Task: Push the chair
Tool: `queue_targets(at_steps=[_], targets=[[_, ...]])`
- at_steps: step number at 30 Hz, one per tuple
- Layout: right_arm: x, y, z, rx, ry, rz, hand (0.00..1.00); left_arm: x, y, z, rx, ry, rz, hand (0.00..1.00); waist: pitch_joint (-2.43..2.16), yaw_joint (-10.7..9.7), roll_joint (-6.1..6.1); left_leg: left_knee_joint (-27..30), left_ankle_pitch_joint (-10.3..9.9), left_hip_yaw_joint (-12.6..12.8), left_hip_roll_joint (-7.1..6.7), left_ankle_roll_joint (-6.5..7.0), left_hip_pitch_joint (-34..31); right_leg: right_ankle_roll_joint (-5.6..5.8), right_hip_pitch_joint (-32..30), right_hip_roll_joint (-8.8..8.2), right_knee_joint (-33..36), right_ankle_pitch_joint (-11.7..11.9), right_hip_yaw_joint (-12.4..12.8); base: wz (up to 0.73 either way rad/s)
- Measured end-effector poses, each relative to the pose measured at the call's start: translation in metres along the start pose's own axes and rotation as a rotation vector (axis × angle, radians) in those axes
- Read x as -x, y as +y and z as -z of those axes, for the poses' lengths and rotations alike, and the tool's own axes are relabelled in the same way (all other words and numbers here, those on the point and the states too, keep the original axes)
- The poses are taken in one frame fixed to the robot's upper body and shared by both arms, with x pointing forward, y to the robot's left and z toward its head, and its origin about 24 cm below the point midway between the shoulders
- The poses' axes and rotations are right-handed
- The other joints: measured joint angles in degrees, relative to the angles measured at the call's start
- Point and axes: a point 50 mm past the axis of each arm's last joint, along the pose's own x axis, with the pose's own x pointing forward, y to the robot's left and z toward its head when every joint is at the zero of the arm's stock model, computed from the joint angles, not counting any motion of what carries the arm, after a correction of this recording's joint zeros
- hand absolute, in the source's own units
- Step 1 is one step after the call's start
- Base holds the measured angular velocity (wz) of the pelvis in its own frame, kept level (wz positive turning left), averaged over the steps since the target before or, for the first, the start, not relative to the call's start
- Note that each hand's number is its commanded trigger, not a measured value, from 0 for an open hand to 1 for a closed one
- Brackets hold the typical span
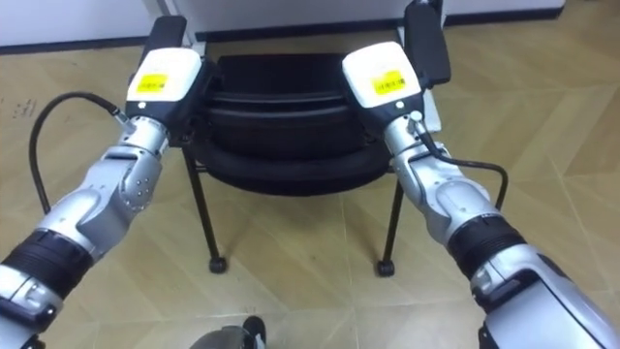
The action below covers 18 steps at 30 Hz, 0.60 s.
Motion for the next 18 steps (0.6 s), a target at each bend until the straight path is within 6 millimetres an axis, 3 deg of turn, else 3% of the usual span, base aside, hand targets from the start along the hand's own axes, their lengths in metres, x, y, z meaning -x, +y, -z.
queue_targets(at_steps=[1,2,3,4,5,6,7,9,11,18], targets=[[0.0,0.001,0.0,0.001,-0.001,-0.004,1.0,0.001,-0.001,0.0,0.004,0.003,0.004,1.0,0.01,0.0,-0.04,-0.02,-0.01,0.08,0.01,-0.01,0.23,0.0,0.27,-0.01,-0.04,-0.07,-0.06,0.05],[0.001,0.002,-0.002,0.002,-0.005,-0.008,0.67,0.002,-0.003,0.001,0.006,0.006,0.008,1.0,0.01,0.21,-0.04,-0.12,-0.01,0.13,0.03,-0.02,0.67,-0.01,0.76,0.0,-0.24,-0.09,-0.07,0.0],[0.002,0.003,-0.002,0.004,-0.007,-0.01,0.02,0.003,-0.004,0.001,0.007,0.009,0.009,1.0,0.01,0.32,-0.04,-0.34,-0.01,0.16,0.03,-0.02,0.96,-0.03,0.96,0.02,-0.39,-0.09,-0.04,0.0],[0.003,0.004,-0.002,0.005,-0.009,-0.014,0.0,0.005,-0.006,0.002,0.009,0.012,0.013,1.0,0.0,0.35,-0.04,-1.71,0.02,0.29,-0.2,-0.06,1.97,-0.02,1.39,-0.03,-0.77,-0.09,-0.04,0.0],[0.003,0.005,-0.003,0.005,-0.01,-0.014,0.0,0.006,-0.006,0.004,0.007,0.017,0.013,0.68,0.0,0.54,-0.18,-3.08,0.13,0.29,-0.5,-0.23,2.76,-0.02,1.45,-0.23,-0.91,-0.09,0.05,0.0],[0.003,0.005,-0.003,0.004,-0.011,-0.013,0.0,0.007,-0.007,0.004,0.009,0.017,0.013,0.5,-0.01,0.69,-0.31,-3.9,0.34,0.26,-0.7,-0.47,3.25,-0.02,1.43,-0.33,-1.09,-0.05,0.21,0.0],[0.003,0.005,-0.003,0.004,-0.01,-0.013,0.0,0.007,-0.007,0.004,0.01,0.018,0.013,0.0,-0.04,0.75,-0.29,-4.03,0.36,0.26,-0.71,-0.49,3.35,-0.04,1.47,-0.32,-1.2,-0.01,0.22,-0.06],[0.004,0.007,-0.004,-0.009,-0.002,-0.02,0.0,0.01,-0.01,0.004,0.013,0.023,0.02,0.0,-0.09,0.88,-0.25,-4.59,0.39,0.27,-0.74,-0.54,4.17,0.03,2.18,-0.21,-1.88,0.21,0.23,-0.06],[0.005,0.01,-0.005,-0.051,0.025,-0.039,0.0,0.013,-0.013,0.004,0.022,0.031,0.029,0.0,-0.66,1.05,-0.25,-6.03,0.79,0.26,-0.91,-0.62,5.08,0.22,2.65,0.01,-3.21,0.81,0.35,-0.07],[0.006,0.008,0.005,-0.112,0.104,-0.042,0.0,0.009,-0.012,-0.009,0.121,0.03,0.016,0.0,-0.72,2.58,-0.32,-9.12,2.03,0.4,-1.51,-0.09,6.92,1.07,3.45,0.3,-5.61,2.46,1.09,-0.03]])
